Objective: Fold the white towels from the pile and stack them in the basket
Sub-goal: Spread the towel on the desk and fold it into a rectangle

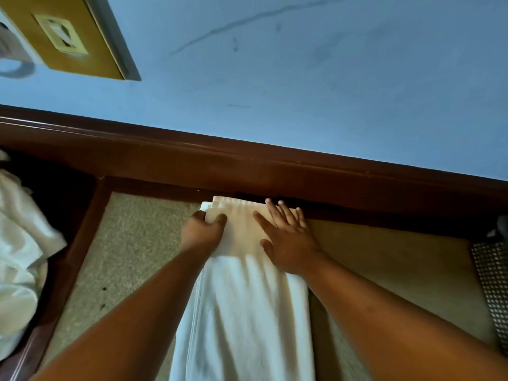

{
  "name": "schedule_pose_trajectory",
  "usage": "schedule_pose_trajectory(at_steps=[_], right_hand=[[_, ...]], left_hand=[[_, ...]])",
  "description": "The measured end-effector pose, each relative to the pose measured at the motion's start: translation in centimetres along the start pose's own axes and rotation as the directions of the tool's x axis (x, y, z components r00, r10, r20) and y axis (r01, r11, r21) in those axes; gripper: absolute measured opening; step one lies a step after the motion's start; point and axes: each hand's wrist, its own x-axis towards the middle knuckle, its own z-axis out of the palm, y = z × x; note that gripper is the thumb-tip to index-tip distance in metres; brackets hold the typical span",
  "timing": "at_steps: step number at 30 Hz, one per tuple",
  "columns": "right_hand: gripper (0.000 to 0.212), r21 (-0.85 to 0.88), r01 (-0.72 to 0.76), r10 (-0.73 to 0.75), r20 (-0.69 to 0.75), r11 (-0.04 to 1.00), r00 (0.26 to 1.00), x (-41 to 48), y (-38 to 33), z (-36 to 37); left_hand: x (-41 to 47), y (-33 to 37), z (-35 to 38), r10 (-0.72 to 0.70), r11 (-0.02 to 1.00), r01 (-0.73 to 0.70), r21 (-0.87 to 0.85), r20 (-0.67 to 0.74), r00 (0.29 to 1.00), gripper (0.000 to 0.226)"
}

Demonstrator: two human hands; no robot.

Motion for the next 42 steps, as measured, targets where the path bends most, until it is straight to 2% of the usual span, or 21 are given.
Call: schedule_pose_trajectory(at_steps=[2, 5, 7, 10, 12, 14, 16, 19, 20, 21, 23, 25, 28, 30, 32, 33, 34, 37, 39, 42], right_hand=[[0.067, -0.046, -0.052, 0.053, 0.012, 0.998, 0.999, 0.0, 0.1, -0.5], [0.082, -0.143, -0.187, 0.195, 0.049, 0.972, 0.980, -0.1, 0.0, -1.9], [0.085, -0.133, -0.240, 0.247, 0.039, 0.962, 0.968, -0.5, -0.4, -2.3], [0.080, -0.044, -0.151, 0.148, -0.076, 0.987, 0.986, -2.4, -1.4, -2.1], [0.082, -0.024, -0.064, 0.063, -0.040, 0.998, 0.997, -5.2, -2.4, -1.7], [0.082, -0.017, -0.045, 0.046, 0.052, 0.999, 0.998, -8.1, -3.5, -0.6], [0.078, 0.011, -0.055, 0.054, 0.109, 0.998, 0.993, -11.5, -4.9, 0.7], [0.075, 0.076, -0.049, 0.036, 0.166, 0.996, 0.986, -16.1, -6.8, 3.3], [0.075, 0.103, -0.049, 0.030, 0.181, 0.993, 0.983, -17.9, -7.5, 3.9], [0.075, 0.129, -0.050, 0.023, 0.200, 0.990, 0.980, -19.6, -8.1, 4.5], [0.076, 0.158, -0.072, 0.033, 0.236, 0.985, 0.971, -22.6, -9.5, 5.6], [0.078, 0.181, -0.149, 0.097, 0.267, 0.972, 0.959, -25.0, -10.5, 6.9], [0.079, 0.199, -0.267, 0.212, 0.258, 0.943, 0.943, -28.0, -11.6, 9.2], [0.077, 0.194, -0.312, 0.262, 0.246, 0.930, 0.933, -29.9, -12.4, 10.6], [0.077, 0.224, -0.373, 0.320, 0.243, 0.900, 0.916, -31.4, -13.3, 11.6], [0.077, 0.239, -0.399, 0.344, 0.240, 0.886, 0.908, -31.8, -13.7, 12.0], [0.077, 0.251, -0.420, 0.364, 0.241, 0.872, 0.900, -32.1, -14.0, 12.3], [0.078, 0.274, -0.454, 0.388, 0.264, 0.848, 0.883, -33.5, -14.5, 13.1], [0.080, 0.284, -0.455, 0.382, 0.279, 0.844, 0.881, -34.2, -14.6, 13.4], [0.089, 0.266, -0.413, 0.336, 0.291, 0.871, 0.896, -35.3, -14.7, 13.8]], left_hand=[[0.6, -0.2, 0.0, 0.005, 1.000, -0.004, -0.019, 0.031, 0.999, 0.026], [0.7, -0.7, -0.2, -0.064, 0.989, 0.062, -0.131, -0.014, 0.998, 0.021], [0.4, -0.9, -0.2, -0.072, 0.982, 0.071, -0.174, -0.001, 0.997, 0.024], [-0.4, -1.0, -1.3, -0.089, 0.969, 0.112, -0.220, 0.113, 0.990, 0.038], [-2.1, -1.8, -2.4, -0.083, 0.987, 0.114, -0.111, 0.252, 0.964, 0.049], [-4.5, -2.8, -3.2, -0.079, 0.996, 0.056, 0.075, 0.355, 0.932, 0.049], [-7.4, -4.5, -3.8, -0.095, 0.975, 0.004, 0.221, 0.403, 0.910, 0.045], [-11.2, -7.2, -4.3, -0.137, 0.952, -0.021, 0.306, 0.486, 0.863, 0.030], [-12.5, -8.4, -4.4, -0.146, 0.951, -0.011, 0.308, 0.484, 0.863, 0.026], [-13.6, -9.7, -4.4, -0.136, 0.959, 0.008, 0.284, 0.432, 0.891, 0.023], [-15.4, -12.1, -4.2, -0.104, 0.982, 0.060, 0.179, 0.247, 0.964, 0.014], [-17.0, -13.7, -3.8, -0.100, 0.994, 0.094, 0.050, 0.137, 0.985, 0.020], [-19.0, -15.4, -3.7, -0.109, 0.993, 0.117, -0.035, 0.176, 0.978, 0.052], [-20.6, -16.3, -4.2, -0.107, 0.993, 0.092, 0.074, 0.245, 0.964, 0.065], [-22.2, -17.1, -4.9, -0.108, 0.987, 0.066, 0.145, 0.310, 0.945, 0.074], [-22.7, -17.5, -5.2, -0.108, 0.982, 0.043, 0.185, 0.359, 0.927, 0.070], [-23.2, -17.7, -5.5, -0.101, 0.970, -0.009, 0.243, 0.434, 0.895, 0.061], [-25.6, -18.4, -6.5, -0.126, 0.899, -0.195, 0.392, 0.658, 0.742, 0.028], [-27.0, -19.4, -7.1, -0.194, 0.885, -0.189, 0.426, 0.706, 0.681, 0.023], [-29.5, -21.7, -7.6, -0.235, 0.861, -0.190, 0.472, 0.700, 0.675, 0.017]])
